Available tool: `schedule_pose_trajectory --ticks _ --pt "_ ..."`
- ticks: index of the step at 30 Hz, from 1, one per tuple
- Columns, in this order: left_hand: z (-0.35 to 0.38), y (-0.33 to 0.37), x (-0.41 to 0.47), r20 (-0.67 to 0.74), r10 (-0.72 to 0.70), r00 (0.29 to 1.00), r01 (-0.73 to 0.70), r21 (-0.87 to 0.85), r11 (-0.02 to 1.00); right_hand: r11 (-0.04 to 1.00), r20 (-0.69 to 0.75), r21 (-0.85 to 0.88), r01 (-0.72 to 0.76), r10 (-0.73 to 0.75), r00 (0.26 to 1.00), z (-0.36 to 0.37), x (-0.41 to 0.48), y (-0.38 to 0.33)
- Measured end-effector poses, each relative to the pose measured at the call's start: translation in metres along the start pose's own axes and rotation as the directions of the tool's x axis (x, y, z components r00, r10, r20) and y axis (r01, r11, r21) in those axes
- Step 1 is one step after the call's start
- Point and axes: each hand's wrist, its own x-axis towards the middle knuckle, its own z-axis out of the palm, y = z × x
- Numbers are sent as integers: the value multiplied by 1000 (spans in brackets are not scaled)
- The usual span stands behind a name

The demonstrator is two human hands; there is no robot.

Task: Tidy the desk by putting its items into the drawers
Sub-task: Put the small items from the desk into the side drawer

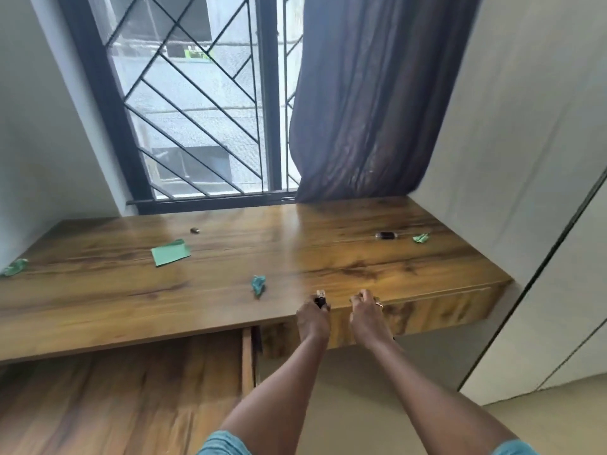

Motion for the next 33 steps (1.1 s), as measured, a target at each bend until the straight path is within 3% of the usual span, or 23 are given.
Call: schedule_pose_trajectory --ticks 8,15,21,26,30,33 --pt "46 17 59 79 -70 994 73 -38 997 998 12 -66 11 -10 1000 -1 78 37" --pt "65 24 102 39 -102 994 102 -6 995 987 82 -136 83 -72 994 -2 163 72" --pt "88 37 145 -9 -39 999 40 129 991 982 101 -188 29 -10 995 -15 266 95" --pt "103 53 179 -89 -63 994 71 85 994 966 126 -254 51 -19 992 -20 337 116" --pt "111 58 191 -99 -78 992 88 102 991 952 202 -307 10 55 978 -9 360 132" --pt "111 58 191 -102 -94 990 103 93 990 948 173 -316 -42 102 980 5 360 134"
